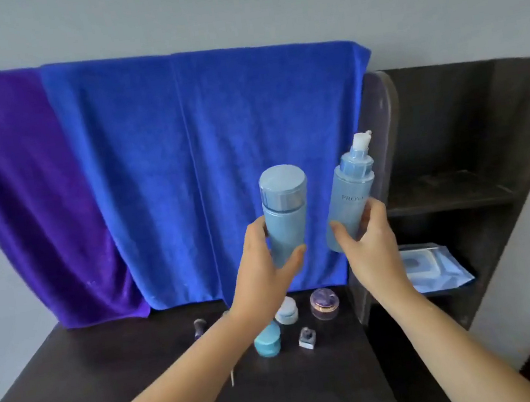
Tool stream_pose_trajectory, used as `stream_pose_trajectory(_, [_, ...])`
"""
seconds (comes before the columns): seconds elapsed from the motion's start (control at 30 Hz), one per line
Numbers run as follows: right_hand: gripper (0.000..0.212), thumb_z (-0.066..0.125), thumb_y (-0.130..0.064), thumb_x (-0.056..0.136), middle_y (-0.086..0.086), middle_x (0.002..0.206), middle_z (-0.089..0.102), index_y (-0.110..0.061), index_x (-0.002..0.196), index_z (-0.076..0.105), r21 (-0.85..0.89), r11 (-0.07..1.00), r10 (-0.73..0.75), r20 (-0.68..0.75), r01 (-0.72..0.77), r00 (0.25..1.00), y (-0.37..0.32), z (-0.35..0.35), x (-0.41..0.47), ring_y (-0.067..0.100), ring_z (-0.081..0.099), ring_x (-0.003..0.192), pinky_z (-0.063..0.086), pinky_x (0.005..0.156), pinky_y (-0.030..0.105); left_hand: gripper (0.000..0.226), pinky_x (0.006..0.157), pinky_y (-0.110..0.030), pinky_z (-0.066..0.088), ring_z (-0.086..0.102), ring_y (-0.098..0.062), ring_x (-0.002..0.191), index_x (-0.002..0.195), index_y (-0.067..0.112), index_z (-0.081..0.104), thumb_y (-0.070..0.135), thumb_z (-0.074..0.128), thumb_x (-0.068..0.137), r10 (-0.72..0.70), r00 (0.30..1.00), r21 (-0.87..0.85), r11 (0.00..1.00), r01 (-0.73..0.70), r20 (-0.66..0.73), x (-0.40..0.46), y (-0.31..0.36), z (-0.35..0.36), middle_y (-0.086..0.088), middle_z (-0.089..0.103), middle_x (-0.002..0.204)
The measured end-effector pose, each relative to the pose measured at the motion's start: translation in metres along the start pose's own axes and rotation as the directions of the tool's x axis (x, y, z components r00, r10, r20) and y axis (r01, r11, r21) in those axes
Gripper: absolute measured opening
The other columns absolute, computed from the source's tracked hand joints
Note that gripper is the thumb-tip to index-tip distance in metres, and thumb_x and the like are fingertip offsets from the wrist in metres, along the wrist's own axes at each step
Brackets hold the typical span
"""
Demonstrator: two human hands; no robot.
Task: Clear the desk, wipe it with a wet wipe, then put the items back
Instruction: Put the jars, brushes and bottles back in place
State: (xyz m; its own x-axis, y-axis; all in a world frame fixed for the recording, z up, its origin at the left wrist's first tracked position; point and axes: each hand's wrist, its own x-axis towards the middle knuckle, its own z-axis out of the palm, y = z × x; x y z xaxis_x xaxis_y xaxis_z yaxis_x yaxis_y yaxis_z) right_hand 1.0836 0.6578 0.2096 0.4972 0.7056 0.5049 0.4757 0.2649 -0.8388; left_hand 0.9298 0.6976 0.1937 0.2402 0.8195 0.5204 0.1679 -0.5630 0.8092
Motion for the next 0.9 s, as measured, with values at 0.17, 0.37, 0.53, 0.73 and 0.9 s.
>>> stream_pose_trajectory(0.17, [0.039,0.067,-0.018,0.082,-0.008,0.106,0.053,-0.020,0.112,0.043,0.015,0.999,0.043,0.146,-0.046,0.988,-0.023,0.098,-0.052,0.010,0.051,0.092,0.036,0.070,0.010,0.047,0.086,-0.031,0.049,0.051,-0.009,0.107,0.117,0.026,0.041,0.026,0.068,0.078,-0.122,0.988,0.132,0.982,0.134,-0.095,-0.031,-0.043,-0.113,0.012,0.049,0.112])
stream_pose_trajectory(0.37, [0.039,0.069,-0.018,0.080,-0.009,0.101,0.055,-0.025,0.106,0.041,-0.006,0.993,0.111,0.355,-0.117,0.928,-0.014,0.195,-0.079,-0.009,0.055,0.084,0.044,0.066,0.008,0.045,0.083,-0.025,0.045,0.050,-0.005,0.097,0.109,0.029,0.039,0.017,0.069,0.078,-0.283,0.937,0.171,0.932,0.319,-0.203,-0.044,-0.111,-0.191,0.009,0.051,0.107])
stream_pose_trajectory(0.53, [0.039,0.070,-0.014,0.076,-0.009,0.089,0.056,-0.022,0.102,0.042,-0.093,0.967,0.253,0.490,-0.238,0.834,0.032,0.279,-0.097,0.004,0.058,0.080,0.043,0.062,0.008,0.043,0.079,-0.024,0.046,0.054,-0.009,0.097,0.109,0.024,0.043,0.013,0.069,0.077,-0.488,0.851,0.129,0.847,0.515,-0.195,-0.039,-0.195,-0.220,0.004,0.056,0.104])
stream_pose_trajectory(0.73, [0.046,0.072,-0.008,0.073,0.011,0.106,0.062,-0.008,0.111,0.046,-0.221,0.907,0.421,0.483,-0.358,0.768,0.093,0.370,-0.113,0.024,0.061,0.099,0.046,0.078,0.021,0.034,0.069,-0.020,0.048,0.059,-0.018,0.089,0.095,0.024,0.043,0.005,0.065,0.076,-0.641,0.751,0.114,0.744,0.659,-0.160,-0.027,-0.287,-0.236,-0.002,0.056,0.094])
stream_pose_trajectory(0.9, [0.048,0.075,-0.015,0.072,0.011,0.109,0.065,-0.006,0.111,0.049,-0.336,0.891,0.437,0.450,-0.305,0.779,0.115,0.406,-0.117,0.027,0.062,0.101,0.046,0.084,0.028,0.041,0.083,-0.035,0.051,0.060,-0.023,0.095,0.091,0.041,0.042,0.009,0.063,0.077,-0.670,0.735,0.081,0.731,0.678,-0.105,-0.027,-0.326,-0.243,-0.005,0.055,0.102])
